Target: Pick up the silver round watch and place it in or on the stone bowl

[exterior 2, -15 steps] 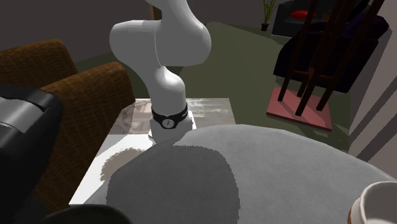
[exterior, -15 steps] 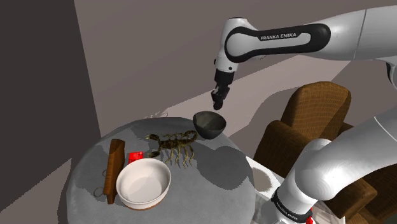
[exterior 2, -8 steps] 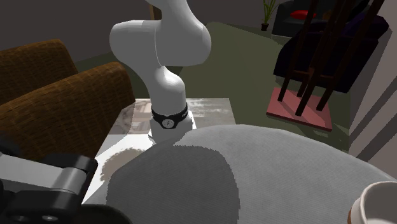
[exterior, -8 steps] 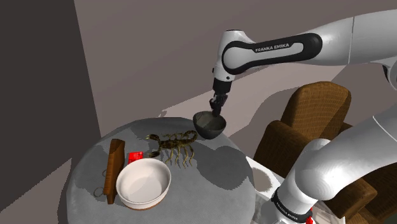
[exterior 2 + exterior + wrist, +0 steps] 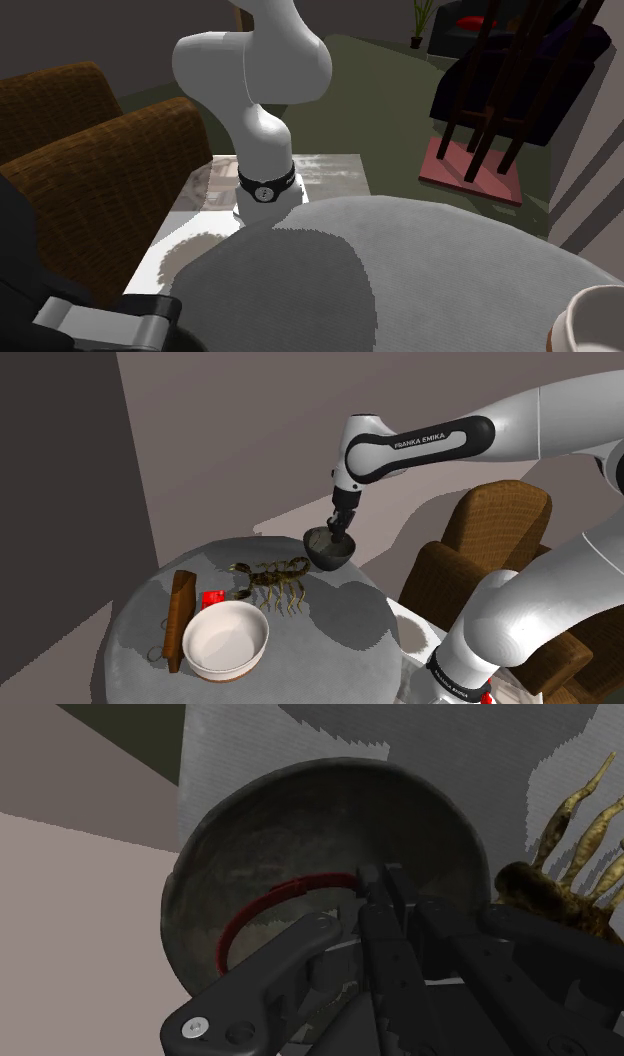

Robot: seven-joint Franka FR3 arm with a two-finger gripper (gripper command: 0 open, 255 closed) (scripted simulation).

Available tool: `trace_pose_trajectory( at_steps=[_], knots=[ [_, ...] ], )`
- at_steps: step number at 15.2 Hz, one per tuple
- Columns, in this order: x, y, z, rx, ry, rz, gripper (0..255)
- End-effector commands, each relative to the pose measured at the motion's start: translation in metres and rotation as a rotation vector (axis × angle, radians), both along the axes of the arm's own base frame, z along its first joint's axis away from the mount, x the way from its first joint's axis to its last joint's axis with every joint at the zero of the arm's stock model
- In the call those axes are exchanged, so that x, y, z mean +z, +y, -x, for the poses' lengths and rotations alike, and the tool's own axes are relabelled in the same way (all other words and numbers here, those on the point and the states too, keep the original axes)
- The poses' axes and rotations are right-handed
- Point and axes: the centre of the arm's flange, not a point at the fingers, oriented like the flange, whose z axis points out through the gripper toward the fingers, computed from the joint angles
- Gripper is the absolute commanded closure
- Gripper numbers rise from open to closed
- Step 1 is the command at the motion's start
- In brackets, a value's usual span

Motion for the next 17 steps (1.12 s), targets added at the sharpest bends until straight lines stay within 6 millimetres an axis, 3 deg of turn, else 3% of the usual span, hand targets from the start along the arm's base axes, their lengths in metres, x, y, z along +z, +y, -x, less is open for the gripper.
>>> trace_pose_trajectory(
  at_steps=[1,5,6,11,15,17],
  knots=[
    [-0.001,0.0,0.0,0.0,0.0,0.0,255],
    [-0.001,0.0,0.0,0.0,0.0,0.0,255],
    [-0.001,0.0,0.0,0.0,0.0,0.0,0],
    [-0.001,0.0,0.0,0.0,0.0,0.0,0],
    [0.049,-0.002,-0.002,0.0,0.0,0.0,0],
    [0.049,-0.002,-0.002,0.0,0.0,0.0,0]
  ],
)
